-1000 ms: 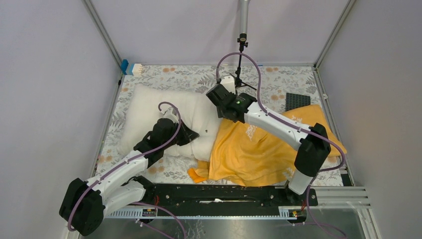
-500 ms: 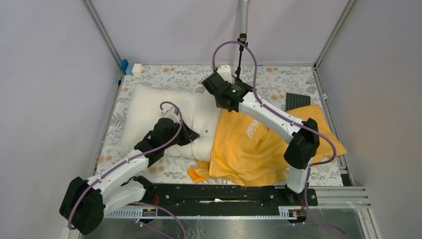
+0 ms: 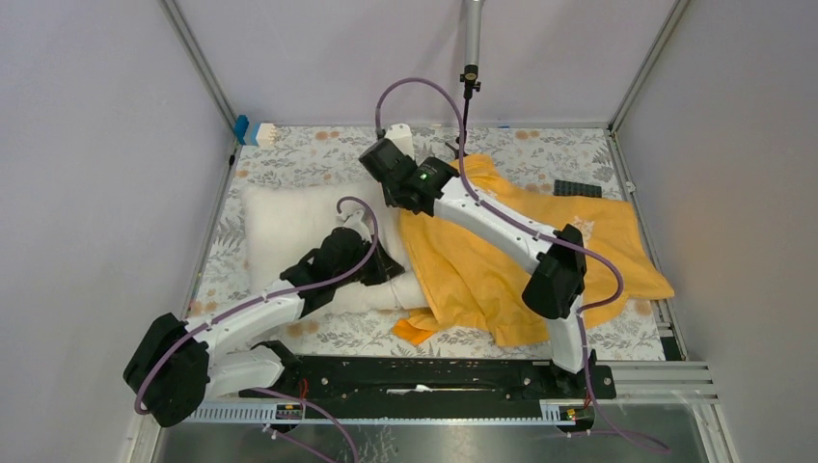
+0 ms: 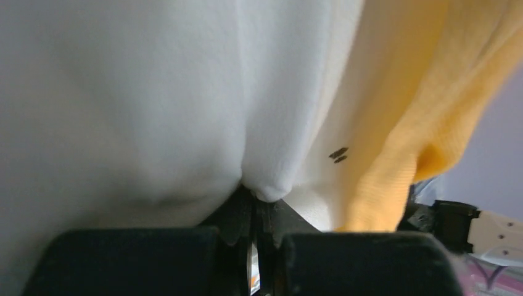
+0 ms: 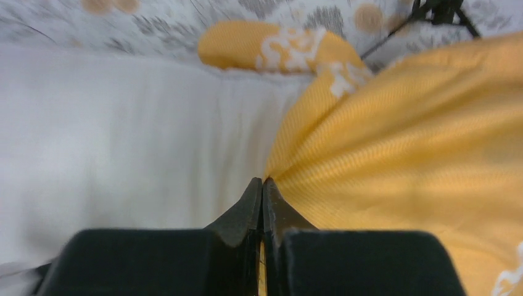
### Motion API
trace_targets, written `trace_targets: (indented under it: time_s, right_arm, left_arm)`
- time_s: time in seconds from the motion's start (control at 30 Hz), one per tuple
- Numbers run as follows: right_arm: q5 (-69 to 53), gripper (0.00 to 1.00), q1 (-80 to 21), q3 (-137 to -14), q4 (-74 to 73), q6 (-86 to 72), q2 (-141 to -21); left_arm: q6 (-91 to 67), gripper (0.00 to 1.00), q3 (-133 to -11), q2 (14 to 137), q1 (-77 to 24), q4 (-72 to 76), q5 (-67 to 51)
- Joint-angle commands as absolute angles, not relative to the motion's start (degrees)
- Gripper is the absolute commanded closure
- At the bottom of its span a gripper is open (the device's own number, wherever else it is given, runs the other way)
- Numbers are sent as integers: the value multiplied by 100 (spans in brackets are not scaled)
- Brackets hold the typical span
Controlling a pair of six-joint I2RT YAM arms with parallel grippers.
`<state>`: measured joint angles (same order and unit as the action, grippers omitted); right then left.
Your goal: Put the pillow into the pillowcase
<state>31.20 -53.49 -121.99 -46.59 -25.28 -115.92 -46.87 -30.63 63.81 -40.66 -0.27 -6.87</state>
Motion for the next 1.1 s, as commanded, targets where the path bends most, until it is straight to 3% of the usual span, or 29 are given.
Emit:
trace_targets:
  time_s: [0.0,0.2,0.27,0.7,0.97,1.07]
  right_arm:
    - [2723,91,-5225,-11021,-3634,-2704,-10959]
    - [2892,55,-5249,-10258,-3614,-2633,-9786]
    - [2954,48,-5307,-9772,-3608,-2731,-9229]
    - [3046,42,-6328,-5513,-3305,-4776,-6271]
    - [4187,25,-7148,-5008,-3379,-5630,-6744]
    - [4611,23,-7207,-4942,-3701,-6136,-7119]
  left_arm:
    - [-5195,100,-3412,6499,-4050,-42,-1070]
    - [-5762,100,-3697,6905,-4041,511,-1087]
    - [-5816,100,-3804,7020,-4034,542,-1028]
    - [-5946,100,-4415,7608,-3832,675,-1056]
    - [-5903,100,-4461,7710,-3832,649,-1061]
    - [-5881,100,-4432,7687,-3832,616,-1025]
